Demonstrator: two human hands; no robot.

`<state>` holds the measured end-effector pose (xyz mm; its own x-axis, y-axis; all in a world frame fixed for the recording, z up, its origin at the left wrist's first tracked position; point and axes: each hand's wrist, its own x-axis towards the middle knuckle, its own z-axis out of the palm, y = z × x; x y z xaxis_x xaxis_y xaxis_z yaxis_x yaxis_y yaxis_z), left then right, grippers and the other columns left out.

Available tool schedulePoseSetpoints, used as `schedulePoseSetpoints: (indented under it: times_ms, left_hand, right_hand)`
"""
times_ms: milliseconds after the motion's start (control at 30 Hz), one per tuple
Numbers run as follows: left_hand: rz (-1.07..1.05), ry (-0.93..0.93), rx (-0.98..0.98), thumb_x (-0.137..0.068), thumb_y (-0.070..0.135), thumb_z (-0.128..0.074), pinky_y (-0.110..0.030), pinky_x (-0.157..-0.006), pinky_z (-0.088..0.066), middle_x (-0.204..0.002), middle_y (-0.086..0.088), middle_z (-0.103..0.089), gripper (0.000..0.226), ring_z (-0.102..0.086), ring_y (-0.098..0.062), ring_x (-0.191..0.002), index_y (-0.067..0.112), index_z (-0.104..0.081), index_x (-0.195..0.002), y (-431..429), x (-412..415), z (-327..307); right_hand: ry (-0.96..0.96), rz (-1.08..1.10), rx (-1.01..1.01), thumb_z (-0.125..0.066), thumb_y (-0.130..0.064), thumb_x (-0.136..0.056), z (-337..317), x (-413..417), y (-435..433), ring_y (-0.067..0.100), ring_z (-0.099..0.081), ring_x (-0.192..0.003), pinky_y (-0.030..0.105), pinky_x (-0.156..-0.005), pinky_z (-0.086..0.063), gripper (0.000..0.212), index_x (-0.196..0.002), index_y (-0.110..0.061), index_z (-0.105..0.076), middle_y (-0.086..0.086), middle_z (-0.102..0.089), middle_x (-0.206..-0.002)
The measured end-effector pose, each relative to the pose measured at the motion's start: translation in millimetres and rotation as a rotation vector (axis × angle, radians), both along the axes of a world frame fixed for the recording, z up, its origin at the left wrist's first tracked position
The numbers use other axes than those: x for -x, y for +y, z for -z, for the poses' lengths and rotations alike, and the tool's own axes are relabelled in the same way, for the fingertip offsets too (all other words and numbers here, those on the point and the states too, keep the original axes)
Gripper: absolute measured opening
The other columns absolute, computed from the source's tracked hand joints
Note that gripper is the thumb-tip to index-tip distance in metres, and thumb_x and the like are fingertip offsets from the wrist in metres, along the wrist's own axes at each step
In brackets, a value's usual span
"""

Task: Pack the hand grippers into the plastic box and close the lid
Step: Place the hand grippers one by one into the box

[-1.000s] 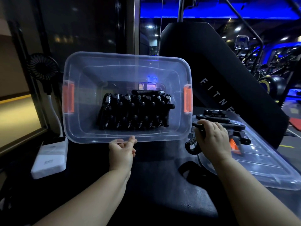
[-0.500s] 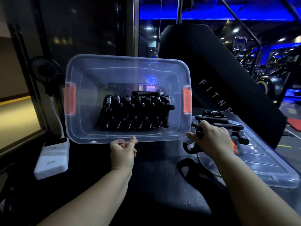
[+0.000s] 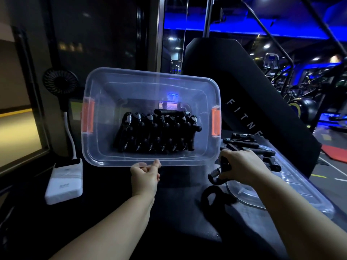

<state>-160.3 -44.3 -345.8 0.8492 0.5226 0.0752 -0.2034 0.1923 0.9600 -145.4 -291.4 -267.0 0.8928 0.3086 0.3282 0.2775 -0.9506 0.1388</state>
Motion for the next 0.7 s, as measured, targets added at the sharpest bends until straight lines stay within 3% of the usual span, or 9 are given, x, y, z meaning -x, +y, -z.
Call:
schedulePoseSetpoints:
  times_ms: [133, 300, 533, 700]
  left_hand:
    - [0.014, -0.005, 0.006, -0.092, 0.022, -0.062, -0.021, -0.058, -0.045, -0.076, -0.006, -0.067, 0.031, -0.057, -0.011, -0.065, 0.010, -0.039, -0.109, 0.8, -0.7, -0.2]
    - [0.035, 0.002, 0.028, -0.091, 0.024, -0.062, -0.020, -0.058, -0.044, -0.077, -0.011, -0.064, 0.034, -0.058, -0.012, -0.067, 0.009, -0.039, -0.111, 1.4, 0.1, 0.2]
    - [0.088, 0.007, 0.040, -0.089, 0.021, -0.065, -0.013, -0.045, -0.042, -0.074, -0.004, -0.058, 0.034, -0.051, -0.010, -0.057, 0.012, -0.039, -0.110, 4.8, 1.7, 0.3]
    - [0.071, -0.025, 0.008, -0.090, 0.022, -0.064, -0.017, -0.051, -0.044, -0.075, -0.010, -0.059, 0.034, -0.053, -0.009, -0.058, 0.009, -0.039, -0.109, 5.0, 0.6, 4.5]
  right_hand:
    - [-0.011, -0.073, -0.088, -0.075, -0.067, -0.058, -20.9, 7.9, 8.1, 0.018, -0.053, -0.069, 0.030, -0.056, -0.034, 0.055, -0.086, -0.029, -0.047, -0.010, -0.056, -0.073]
    - [-0.044, -0.151, -0.261, -0.083, -0.048, -0.063, -54.6, 18.5, 39.2, 0.017, -0.055, -0.059, 0.029, -0.049, -0.038, 0.046, -0.083, -0.026, -0.048, -0.007, -0.055, -0.067]
    - [-0.060, -0.301, -0.303, -0.077, -0.037, -0.077, -77.0, -7.4, 95.3, 0.018, -0.055, -0.072, 0.028, -0.063, -0.043, 0.035, -0.103, -0.024, -0.059, -0.005, -0.060, -0.078]
    - [-0.119, -0.369, -0.331, -0.071, -0.034, -0.083, -83.3, -38.9, 134.5, 0.022, -0.053, -0.076, 0.029, -0.064, -0.037, 0.031, -0.107, -0.020, -0.058, -0.003, -0.057, -0.081]
